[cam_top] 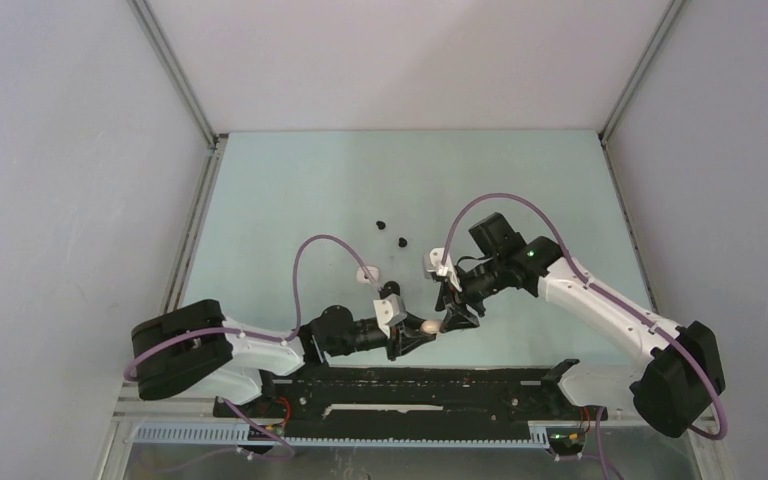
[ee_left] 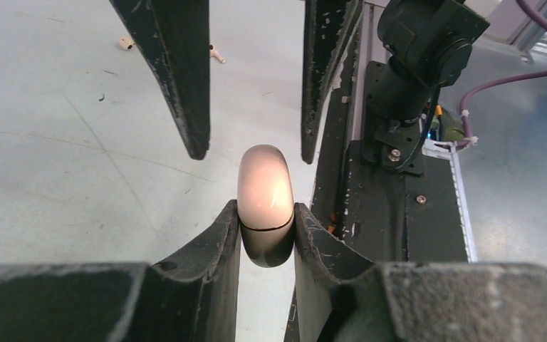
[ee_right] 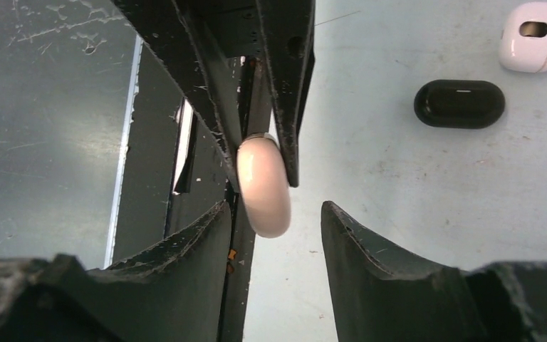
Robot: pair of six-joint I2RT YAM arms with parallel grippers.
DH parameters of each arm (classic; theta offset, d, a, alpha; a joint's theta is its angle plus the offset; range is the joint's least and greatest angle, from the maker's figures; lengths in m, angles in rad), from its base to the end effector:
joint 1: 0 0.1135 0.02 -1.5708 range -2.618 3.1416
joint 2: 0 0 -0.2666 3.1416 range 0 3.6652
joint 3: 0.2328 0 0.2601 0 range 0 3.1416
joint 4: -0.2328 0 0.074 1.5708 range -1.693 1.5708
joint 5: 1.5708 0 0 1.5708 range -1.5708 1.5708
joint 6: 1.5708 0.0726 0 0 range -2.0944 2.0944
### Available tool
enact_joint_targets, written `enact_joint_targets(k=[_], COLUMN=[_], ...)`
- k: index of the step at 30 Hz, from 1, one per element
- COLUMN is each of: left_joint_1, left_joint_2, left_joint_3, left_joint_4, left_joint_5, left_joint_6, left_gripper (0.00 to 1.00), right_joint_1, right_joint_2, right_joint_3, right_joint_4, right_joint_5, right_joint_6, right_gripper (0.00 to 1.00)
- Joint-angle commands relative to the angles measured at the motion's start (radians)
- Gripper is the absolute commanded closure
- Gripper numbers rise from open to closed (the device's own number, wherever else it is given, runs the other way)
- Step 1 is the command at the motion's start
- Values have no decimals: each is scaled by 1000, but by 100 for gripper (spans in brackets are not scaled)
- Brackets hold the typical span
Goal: Insert the wireless bluetooth earbuds into the charging case
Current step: Open the charging case.
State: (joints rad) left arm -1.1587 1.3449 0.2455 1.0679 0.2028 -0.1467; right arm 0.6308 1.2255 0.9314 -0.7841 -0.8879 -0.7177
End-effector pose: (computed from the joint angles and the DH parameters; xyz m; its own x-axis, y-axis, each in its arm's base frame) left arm 0.0962 -0.2567 0.1705 -0.1555 -0.0018 -0.9878 0.9658 0.2098 -0.1524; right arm 0.1655 0.1906 0.2429 -0.0964 -0.5843 -0.8058 -0.9715 -0.1209 0.2039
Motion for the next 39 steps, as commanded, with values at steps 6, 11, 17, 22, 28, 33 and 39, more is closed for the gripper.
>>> enact_joint_targets(k=[6, 11, 17, 22, 28, 33, 39], left_joint_1=[-9, -9, -9, -9, -8, -9, -9], left_joint_2=[18, 9, 16, 39, 87, 117, 139], left_joint_3=[-1, -2, 2, 4, -6, -16, -17], left_joint_4=[126, 130, 123, 118, 124, 171, 215], left_joint_5=[-56, -60, -60, -81, -66, -66, -46], left_joint_6=[22, 24, 27, 19, 6, -16, -30], left_gripper=[98, 97, 96, 76, 62, 59, 61], right_joint_1=[6, 10, 17, 17, 21, 20, 29], right_joint_2=[4, 15, 16, 2, -37, -55, -43], right_joint_3=[30, 30, 30, 30, 30, 30, 30], right_joint_4=[-36, -33, -23, -11, 0, 1, 2], right_joint_5=[-36, -26, -13, 24, 106, 128, 144], right_joint_6=[-35, -34, -29, -26, -31, -34, -35], right_gripper=[53, 54, 65, 86, 92, 93, 93])
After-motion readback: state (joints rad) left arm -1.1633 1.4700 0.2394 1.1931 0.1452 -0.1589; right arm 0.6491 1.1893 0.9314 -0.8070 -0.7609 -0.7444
